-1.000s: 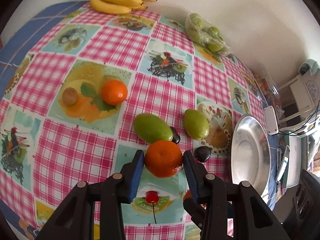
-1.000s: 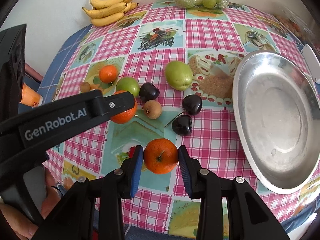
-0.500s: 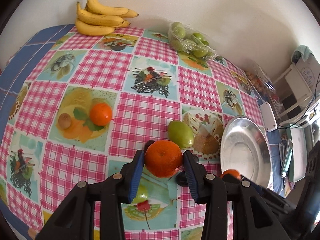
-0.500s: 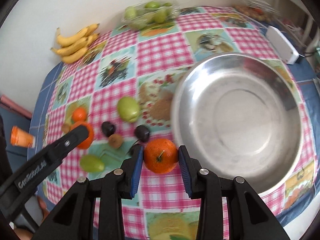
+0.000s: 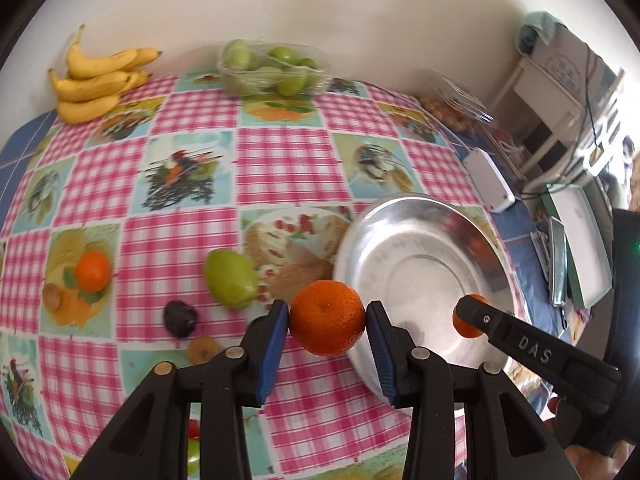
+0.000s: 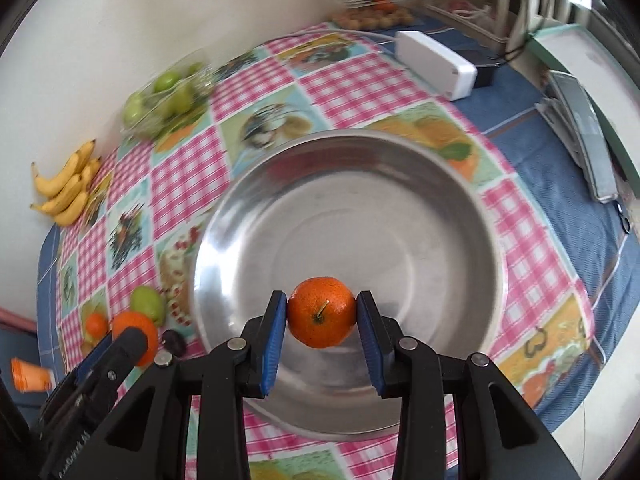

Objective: Organize fruits
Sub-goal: 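Carry both tangerines over the silver bowl and open both grippers to drop them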

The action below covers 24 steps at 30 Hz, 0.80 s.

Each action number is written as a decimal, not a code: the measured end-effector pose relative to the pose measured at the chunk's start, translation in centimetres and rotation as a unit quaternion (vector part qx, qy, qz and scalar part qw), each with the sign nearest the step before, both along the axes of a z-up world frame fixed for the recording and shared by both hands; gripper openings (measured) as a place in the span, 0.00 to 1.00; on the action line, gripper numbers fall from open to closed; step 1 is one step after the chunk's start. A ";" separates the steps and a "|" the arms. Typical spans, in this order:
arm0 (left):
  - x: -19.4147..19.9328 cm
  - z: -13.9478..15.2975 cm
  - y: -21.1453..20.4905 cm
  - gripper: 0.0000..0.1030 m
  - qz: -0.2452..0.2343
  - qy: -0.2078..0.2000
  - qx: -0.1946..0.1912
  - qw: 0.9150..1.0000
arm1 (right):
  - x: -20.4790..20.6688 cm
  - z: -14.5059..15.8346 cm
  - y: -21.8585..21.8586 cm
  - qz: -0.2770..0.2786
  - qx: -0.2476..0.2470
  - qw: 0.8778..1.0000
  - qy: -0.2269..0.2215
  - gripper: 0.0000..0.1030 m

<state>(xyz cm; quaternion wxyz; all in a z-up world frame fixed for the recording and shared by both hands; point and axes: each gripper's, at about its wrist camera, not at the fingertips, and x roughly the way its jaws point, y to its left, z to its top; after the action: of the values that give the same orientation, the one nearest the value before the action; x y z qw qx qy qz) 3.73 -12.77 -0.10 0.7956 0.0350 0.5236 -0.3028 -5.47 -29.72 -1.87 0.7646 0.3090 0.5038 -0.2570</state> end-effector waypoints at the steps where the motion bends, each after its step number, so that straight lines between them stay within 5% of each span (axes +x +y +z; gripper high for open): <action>1: -0.3 0.0 -0.7 0.42 -0.009 -0.003 0.001 1.000 | -0.3 -0.1 -0.6 -0.010 -0.001 1.000 0.003 0.36; 10: -2.1 -1.8 -4.8 0.42 -0.062 -0.003 0.021 0.998 | -1.2 -2.6 -2.9 -0.045 0.011 0.999 0.024 0.36; 24: -2.3 -3.5 -4.8 0.44 -0.070 0.022 0.030 0.997 | -0.8 -3.8 -2.0 -0.028 0.013 0.999 0.042 0.37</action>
<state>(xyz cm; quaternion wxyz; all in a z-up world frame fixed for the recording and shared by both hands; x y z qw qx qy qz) 1.41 -17.60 -3.57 0.7595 0.0891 0.5459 -0.3423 -6.29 -31.75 -5.64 0.7315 0.3215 0.5299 -0.2842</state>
